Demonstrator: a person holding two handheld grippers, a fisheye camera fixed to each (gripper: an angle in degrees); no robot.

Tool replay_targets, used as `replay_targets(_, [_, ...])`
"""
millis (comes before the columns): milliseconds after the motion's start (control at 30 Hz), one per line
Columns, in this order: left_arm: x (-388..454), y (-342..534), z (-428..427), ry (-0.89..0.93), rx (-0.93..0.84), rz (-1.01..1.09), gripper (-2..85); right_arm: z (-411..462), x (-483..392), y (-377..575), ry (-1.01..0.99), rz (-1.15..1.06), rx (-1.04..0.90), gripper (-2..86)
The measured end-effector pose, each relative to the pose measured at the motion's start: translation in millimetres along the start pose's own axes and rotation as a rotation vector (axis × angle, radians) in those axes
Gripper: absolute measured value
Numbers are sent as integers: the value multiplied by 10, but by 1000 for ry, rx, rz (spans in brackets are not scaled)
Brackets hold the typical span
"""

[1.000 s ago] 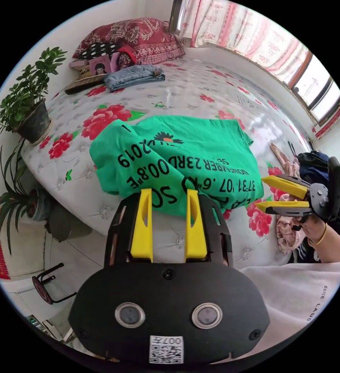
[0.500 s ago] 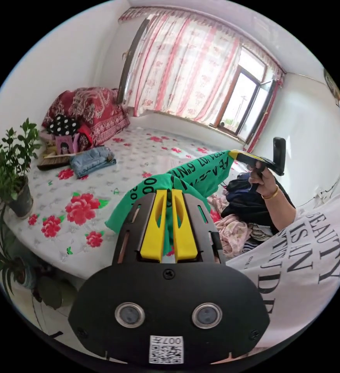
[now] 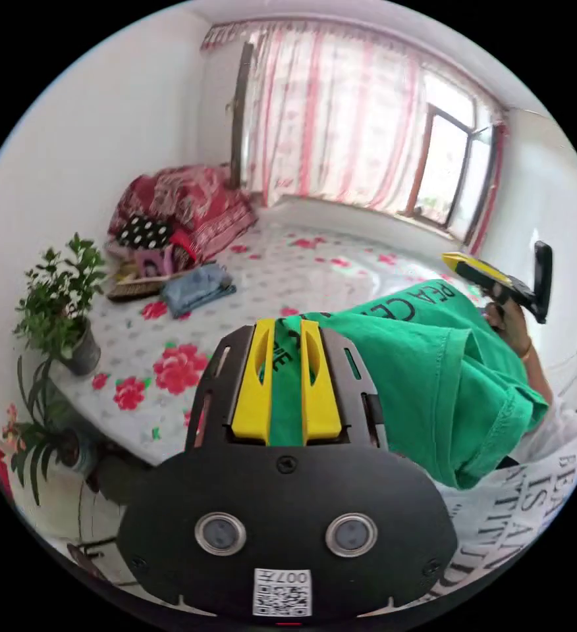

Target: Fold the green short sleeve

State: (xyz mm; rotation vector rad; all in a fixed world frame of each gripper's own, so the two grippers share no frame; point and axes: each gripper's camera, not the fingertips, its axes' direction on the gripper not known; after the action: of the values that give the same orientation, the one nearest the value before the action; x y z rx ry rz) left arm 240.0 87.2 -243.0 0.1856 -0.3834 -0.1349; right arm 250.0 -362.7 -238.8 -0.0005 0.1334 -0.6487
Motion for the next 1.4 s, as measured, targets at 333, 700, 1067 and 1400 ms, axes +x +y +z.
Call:
replay_targets(333, [14,2029,1683,46,-475,-22,108,1984,-84,2512,-239,142,-444,115])
replay_targets(700, [680,2058,2627,59,-542,313,97,4017,-1151,2397,-270,-126,-756,106])
replay_targets(1067, [-979,1737,2023,117,-334,-94,-5,3587,-133,1802,-245,-122,-627,8])
replay_targets(1400, [-2035,834,2217,-320,-179,-284,12,2557,1917,1201,194,374,-228,28])
